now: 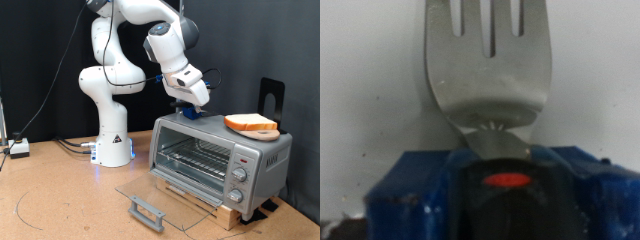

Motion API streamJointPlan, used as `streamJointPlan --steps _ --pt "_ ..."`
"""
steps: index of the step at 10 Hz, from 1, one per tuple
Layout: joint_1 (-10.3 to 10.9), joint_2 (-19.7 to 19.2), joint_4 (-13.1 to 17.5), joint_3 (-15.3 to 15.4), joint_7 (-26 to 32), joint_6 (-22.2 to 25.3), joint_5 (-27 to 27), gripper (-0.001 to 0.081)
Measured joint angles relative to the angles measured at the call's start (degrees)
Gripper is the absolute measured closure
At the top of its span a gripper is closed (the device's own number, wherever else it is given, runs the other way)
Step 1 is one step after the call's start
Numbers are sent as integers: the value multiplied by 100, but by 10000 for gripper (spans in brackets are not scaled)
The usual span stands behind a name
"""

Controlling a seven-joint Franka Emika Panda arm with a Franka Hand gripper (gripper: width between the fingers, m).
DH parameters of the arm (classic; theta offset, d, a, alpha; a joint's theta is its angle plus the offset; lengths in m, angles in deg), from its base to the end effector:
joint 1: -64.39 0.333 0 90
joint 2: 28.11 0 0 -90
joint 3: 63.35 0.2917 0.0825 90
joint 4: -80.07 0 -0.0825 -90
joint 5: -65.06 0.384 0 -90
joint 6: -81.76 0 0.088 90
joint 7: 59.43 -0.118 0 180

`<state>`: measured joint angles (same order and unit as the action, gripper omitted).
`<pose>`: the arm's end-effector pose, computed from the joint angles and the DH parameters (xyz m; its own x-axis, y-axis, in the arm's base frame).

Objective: Make a piece of toast with the oven

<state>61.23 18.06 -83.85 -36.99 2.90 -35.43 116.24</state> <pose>0.2970 0.1471 0.3552 0.6043 0.7190 0.3433 0.7966 -0.5373 -0.2768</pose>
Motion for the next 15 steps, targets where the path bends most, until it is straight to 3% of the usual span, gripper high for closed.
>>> streamJointPlan --steps 3,5,6,7,12,15 --pt "-51 -2 -1 0 -38 200 -150 318" --pt "-71 -10 -1 0 -66 312 -213 71" --pt "-71 -16 -1 1 -67 320 -214 71" --pt "-71 -23 -1 2 -67 320 -214 12" --pt "-71 -39 -1 2 -69 320 -214 -3" --pt "-85 -71 -4 3 -71 319 -214 405"
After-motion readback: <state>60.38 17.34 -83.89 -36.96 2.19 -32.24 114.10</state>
